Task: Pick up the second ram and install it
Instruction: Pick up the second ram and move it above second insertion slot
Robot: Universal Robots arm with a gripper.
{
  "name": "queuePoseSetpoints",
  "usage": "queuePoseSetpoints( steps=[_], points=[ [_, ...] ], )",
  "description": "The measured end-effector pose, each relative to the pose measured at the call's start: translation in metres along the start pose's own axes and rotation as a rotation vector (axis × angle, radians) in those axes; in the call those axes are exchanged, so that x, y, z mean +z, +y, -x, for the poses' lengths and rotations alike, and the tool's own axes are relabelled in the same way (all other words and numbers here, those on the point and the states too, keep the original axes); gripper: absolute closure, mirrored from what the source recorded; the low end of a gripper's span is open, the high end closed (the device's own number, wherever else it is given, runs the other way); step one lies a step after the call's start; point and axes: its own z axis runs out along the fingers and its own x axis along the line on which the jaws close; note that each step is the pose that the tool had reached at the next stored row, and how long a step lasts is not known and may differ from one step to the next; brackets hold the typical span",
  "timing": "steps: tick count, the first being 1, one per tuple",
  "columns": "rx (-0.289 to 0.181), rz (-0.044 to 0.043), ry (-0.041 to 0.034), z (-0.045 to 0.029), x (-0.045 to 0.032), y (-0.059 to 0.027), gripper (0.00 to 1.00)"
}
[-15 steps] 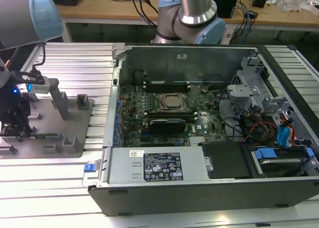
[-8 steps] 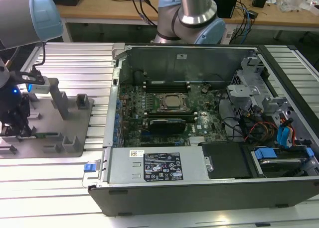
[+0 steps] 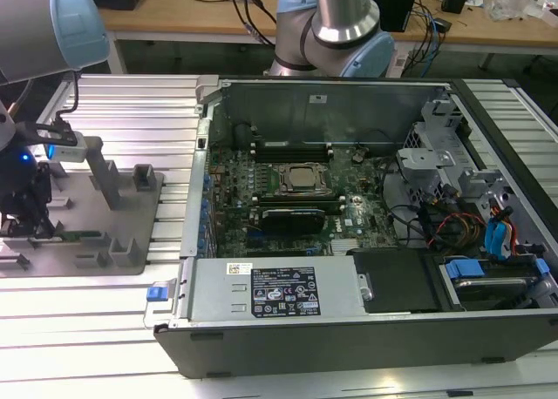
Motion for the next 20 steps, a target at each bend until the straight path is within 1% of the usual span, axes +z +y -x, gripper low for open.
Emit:
queuePoseSetpoints(
  steps=[4,6,8,14,15,19,20],
  points=[
    [0.0,0.0002,0.0001,0.0,-0.0005,0.0,0.91],
    [0.0,0.0001,0.0,-0.0001,-0.0049,0.0002,0.91],
    [0.0,0.0,0.0,-0.0003,-0.0114,0.0004,0.91],
    [0.0,-0.0001,0.0,-0.0011,-0.0425,0.0014,0.91],
    [0.0,0.0001,0.0,-0.0013,-0.0467,0.0015,0.91],
    [0.0,0.0,0.0,-0.0016,-0.0595,0.002,0.91],
    [0.0,0.0,0.0,-0.0017,-0.0664,0.0022,0.91]
  ],
)
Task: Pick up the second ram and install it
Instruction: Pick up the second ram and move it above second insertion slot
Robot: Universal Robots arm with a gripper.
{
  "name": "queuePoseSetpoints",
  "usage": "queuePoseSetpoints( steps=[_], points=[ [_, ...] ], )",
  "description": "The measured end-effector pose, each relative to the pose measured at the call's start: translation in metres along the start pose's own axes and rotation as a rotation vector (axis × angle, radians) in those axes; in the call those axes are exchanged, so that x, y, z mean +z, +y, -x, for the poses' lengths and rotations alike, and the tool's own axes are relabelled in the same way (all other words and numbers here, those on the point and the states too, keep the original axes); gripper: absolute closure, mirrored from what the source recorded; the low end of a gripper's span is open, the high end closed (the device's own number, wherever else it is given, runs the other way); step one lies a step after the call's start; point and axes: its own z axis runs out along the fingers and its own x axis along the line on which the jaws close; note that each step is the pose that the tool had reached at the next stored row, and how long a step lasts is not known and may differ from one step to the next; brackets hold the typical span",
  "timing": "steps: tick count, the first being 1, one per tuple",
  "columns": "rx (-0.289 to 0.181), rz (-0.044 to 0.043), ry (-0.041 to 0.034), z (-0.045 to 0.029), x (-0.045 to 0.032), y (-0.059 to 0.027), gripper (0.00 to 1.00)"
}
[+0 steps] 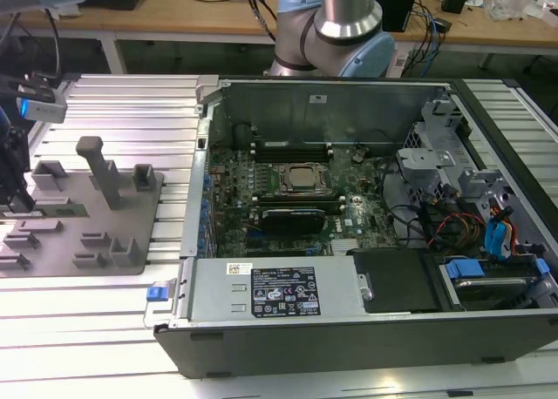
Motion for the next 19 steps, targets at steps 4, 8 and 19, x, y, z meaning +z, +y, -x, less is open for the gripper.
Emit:
queuePoseSetpoints(
  steps=[4,8,19],
  points=[
    [0.0,0.0,0.0,-0.0005,-0.022,0.0008,0.91],
    [0.0,-0.0001,0.0,-0.0009,-0.0354,0.0012,0.91],
    [0.0,-0.0004,0.0,-0.0019,-0.0817,0.0027,0.91]
  ],
)
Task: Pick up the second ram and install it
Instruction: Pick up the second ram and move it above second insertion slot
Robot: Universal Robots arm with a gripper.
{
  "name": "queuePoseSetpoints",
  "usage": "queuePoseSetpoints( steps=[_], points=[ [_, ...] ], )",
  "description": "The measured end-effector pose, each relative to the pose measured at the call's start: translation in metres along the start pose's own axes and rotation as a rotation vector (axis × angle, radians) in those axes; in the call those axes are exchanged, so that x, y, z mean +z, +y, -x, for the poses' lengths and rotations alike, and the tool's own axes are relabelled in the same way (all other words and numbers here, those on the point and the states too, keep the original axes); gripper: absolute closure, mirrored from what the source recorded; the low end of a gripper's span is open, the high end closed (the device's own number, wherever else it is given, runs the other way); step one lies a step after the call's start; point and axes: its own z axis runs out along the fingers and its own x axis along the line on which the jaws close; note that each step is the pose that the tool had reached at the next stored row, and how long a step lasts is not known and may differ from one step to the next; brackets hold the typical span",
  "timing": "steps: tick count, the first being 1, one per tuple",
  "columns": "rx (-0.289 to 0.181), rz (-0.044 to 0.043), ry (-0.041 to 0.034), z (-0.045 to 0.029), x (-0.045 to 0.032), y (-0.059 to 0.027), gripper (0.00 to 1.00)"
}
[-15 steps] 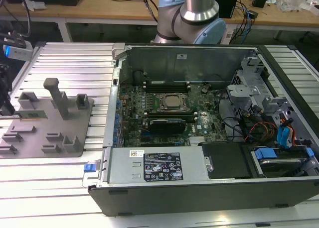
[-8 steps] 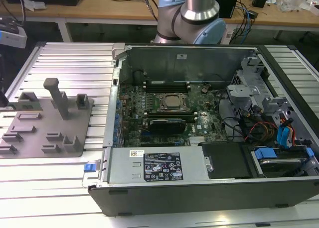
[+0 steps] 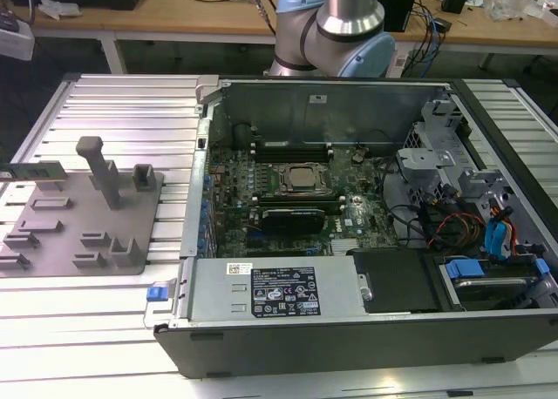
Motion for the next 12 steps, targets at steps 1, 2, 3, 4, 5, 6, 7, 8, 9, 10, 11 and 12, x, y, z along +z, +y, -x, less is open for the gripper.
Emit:
queuePoseSetpoints(
  steps=[1,2,3,4,5,6,7,8,9,10,11,12],
  points=[
    [0.0,-0.0002,0.0001,-0.0002,-0.008,0.0003,0.91],
    [0.0,-0.0002,0.0,-0.0002,-0.0135,0.0004,0.91],
    [0.0,-0.0002,0.0,-0.0002,-0.0169,0.0006,0.91],
    [0.0,-0.0002,0.0,-0.0003,-0.0194,0.0006,0.91],
    [0.0,-0.0002,0.0,-0.0004,-0.0247,0.0008,0.91],
    [0.0,-0.0005,0.0,-0.0005,-0.0335,0.0011,0.91],
    [0.0,-0.0006,0.0001,-0.0005,-0.0431,0.0014,0.91],
    [0.0,-0.0008,0.0,-0.0004,-0.0485,0.0016,0.91],
    [0.0,-0.0008,0.0,-0.0005,-0.0539,0.0017,0.91],
    [0.0,-0.0009,0.0,-0.0006,-0.0587,0.0019,0.91],
    [0.0,-0.0009,0.0,-0.0008,-0.0656,0.0021,0.91],
    [0.0,-0.0009,0.0001,-0.0009,-0.0691,0.0023,0.91]
  ],
)
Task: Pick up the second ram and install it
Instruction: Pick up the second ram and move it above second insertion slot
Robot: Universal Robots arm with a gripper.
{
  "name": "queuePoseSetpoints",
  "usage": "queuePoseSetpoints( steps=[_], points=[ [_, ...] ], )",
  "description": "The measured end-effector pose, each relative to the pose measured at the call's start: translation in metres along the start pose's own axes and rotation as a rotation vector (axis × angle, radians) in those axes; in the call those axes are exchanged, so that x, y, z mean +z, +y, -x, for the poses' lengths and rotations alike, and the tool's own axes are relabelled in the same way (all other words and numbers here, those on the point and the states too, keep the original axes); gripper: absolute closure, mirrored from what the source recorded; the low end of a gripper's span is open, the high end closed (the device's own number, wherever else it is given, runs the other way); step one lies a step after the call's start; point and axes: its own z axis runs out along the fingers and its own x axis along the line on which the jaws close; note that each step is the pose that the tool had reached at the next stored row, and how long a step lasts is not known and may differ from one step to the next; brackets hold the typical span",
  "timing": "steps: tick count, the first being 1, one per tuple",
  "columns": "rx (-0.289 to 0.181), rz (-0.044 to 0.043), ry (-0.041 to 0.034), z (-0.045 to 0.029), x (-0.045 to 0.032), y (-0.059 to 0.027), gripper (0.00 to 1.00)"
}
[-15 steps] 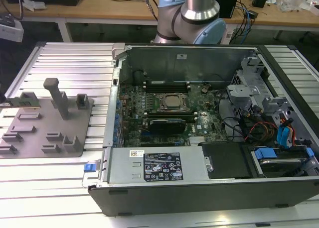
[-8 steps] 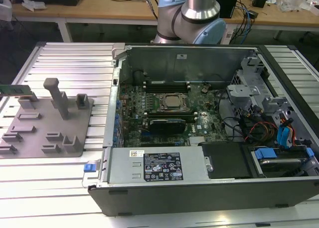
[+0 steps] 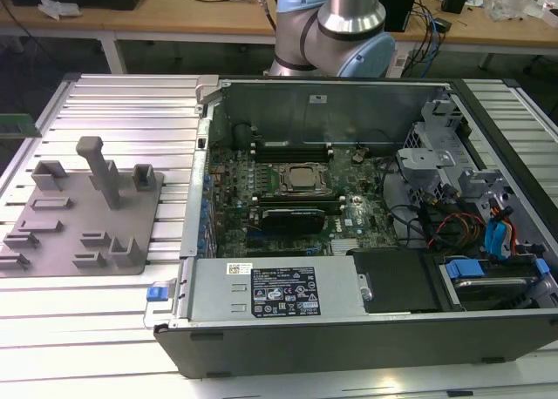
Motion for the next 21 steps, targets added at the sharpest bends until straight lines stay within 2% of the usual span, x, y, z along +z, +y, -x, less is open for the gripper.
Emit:
queuePoseSetpoints(
  steps=[7,11,18,21],
  points=[
    [0.0,0.0002,0.0001,0.0,-0.0024,-0.0003,0.91],
    [0.0,0.0,0.0,-0.0001,-0.0024,-0.0064,0.91],
    [0.0,-0.0001,-0.0001,-0.0003,-0.0031,-0.0288,0.91],
    [0.0,-0.0001,0.0,-0.0004,-0.0036,-0.044,0.91]
  ],
)
